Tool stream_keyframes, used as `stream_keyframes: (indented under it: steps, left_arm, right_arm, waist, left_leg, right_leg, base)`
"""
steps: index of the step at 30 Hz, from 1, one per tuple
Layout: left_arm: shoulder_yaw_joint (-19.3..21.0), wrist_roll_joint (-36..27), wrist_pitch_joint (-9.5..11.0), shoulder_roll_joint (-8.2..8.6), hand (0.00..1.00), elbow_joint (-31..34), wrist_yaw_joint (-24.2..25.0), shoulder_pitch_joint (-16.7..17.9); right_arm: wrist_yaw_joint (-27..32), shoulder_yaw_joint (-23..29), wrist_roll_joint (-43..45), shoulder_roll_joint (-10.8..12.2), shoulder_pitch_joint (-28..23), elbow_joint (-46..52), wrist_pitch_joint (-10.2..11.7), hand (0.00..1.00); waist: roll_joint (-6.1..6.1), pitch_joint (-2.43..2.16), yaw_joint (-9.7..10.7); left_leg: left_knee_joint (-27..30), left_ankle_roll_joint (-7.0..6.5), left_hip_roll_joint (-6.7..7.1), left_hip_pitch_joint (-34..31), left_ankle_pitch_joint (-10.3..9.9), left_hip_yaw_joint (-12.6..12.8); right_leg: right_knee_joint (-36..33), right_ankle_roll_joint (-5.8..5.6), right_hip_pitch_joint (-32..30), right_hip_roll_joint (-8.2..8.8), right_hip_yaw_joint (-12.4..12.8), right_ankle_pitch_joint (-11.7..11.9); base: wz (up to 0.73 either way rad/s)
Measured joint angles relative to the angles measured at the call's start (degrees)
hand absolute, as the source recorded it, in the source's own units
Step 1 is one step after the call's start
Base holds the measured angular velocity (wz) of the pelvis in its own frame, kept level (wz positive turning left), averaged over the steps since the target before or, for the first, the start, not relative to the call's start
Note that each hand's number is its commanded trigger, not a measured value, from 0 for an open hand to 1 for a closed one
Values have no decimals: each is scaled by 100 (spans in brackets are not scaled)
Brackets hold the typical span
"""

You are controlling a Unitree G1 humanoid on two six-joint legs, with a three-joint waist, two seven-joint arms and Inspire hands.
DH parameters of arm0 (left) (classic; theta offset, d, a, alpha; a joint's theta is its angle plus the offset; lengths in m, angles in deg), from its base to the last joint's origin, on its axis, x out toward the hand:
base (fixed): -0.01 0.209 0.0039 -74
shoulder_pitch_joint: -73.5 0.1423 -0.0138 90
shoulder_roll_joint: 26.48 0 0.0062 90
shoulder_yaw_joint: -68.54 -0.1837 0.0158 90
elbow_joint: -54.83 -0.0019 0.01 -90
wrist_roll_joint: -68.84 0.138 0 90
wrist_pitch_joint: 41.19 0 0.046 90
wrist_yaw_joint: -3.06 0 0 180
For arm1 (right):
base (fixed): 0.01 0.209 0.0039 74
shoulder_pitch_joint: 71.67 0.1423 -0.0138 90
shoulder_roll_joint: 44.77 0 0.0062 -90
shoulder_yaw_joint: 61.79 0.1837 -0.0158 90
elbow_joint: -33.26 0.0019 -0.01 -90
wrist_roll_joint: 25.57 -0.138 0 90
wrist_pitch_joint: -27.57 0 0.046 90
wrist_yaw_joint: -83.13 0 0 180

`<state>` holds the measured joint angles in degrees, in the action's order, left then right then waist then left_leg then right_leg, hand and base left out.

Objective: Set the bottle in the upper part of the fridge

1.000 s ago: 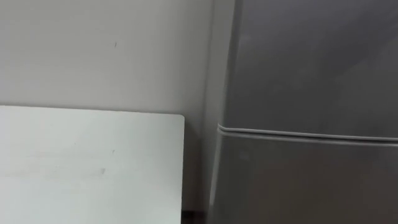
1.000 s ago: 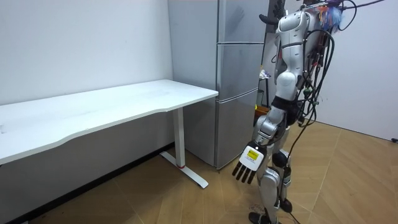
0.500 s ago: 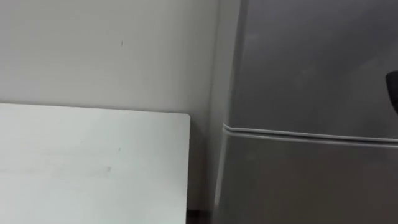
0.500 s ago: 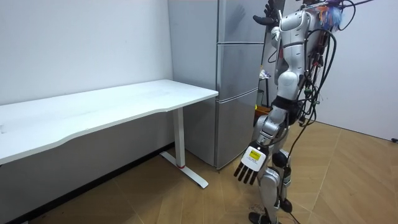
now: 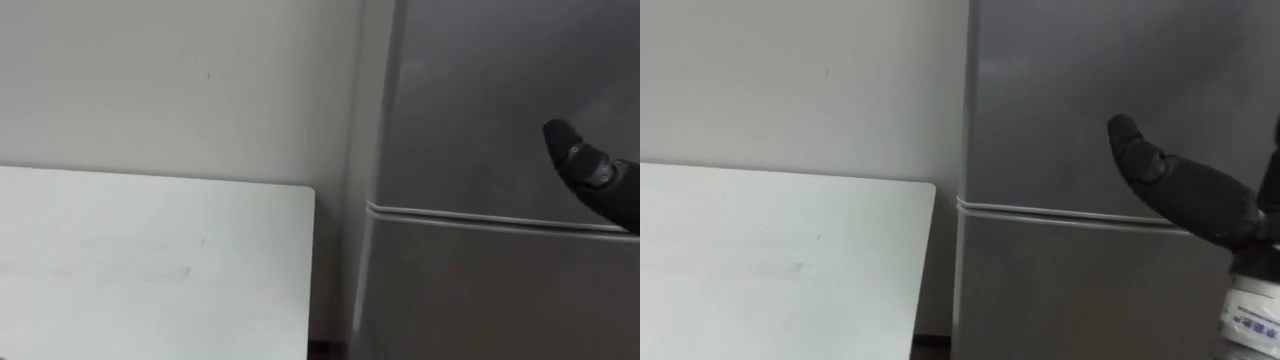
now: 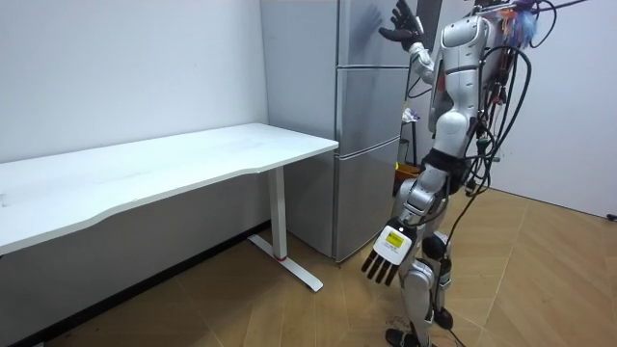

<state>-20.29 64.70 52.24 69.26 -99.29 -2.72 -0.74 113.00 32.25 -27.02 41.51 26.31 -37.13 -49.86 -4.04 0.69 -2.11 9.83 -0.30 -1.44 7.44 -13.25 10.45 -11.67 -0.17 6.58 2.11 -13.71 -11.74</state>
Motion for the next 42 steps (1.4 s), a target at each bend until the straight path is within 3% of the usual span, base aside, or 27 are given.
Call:
stream_keyframes:
  steps: [6,12,19,24,30,34,42]
  left_arm:
    - [-32,180,-119,-122,0,-1,176,-99]
    - [-26,480,-329,-139,0,63,276,-141]
    - [-26,596,-595,-142,0,234,422,-228]
    - [-27,597,-624,-140,0,235,476,-243]
    - [-37,594,-584,-167,0,236,473,-213]
    - [-36,597,-542,-169,0,349,449,-46]
    - [-6,600,-530,-144,0,498,396,85]
  right_arm:
    - [-60,-53,192,23,203,-759,340,0]
    - [-36,-71,488,20,489,-1364,336,0]
    - [242,-106,1108,0,839,-2211,281,0]
    - [331,-109,1105,-2,914,-2431,268,0]
    - [384,-106,863,-3,931,-2478,311,0]
    - [314,-79,375,-3,908,-2405,405,0]
    - [123,312,-265,-54,875,-2122,351,0]
  waist:
    - [-42,13,23]
    - [-33,11,-34]
    - [-11,-16,-254]
    - [-1,-98,-306]
    - [-30,-89,-272]
    - [-50,-87,-113]
    - [-17,-86,54]
  left_leg:
    - [72,-3,4,-34,-2,-120]
    - [191,-13,-26,-80,-4,-175]
    - [374,-36,-23,-163,6,-158]
    - [382,-74,-11,-203,37,-176]
    - [376,-94,8,-173,48,-214]
    - [368,-113,27,-127,52,-282]
    - [382,-141,42,-153,31,-311]
  right_leg:
    - [0,3,39,18,-106,12]
    - [1,19,62,28,-144,76]
    - [10,33,19,41,-143,126]
    - [8,22,-12,58,-151,176]
    - [30,-5,51,73,-160,187]
    - [132,-30,169,76,-219,209]
    - [196,-62,205,85,-258,223]
  base:
    - [7]
    - [2]
    - [-2]
    - [1]
    - [5]
    - [10]
    - [2]
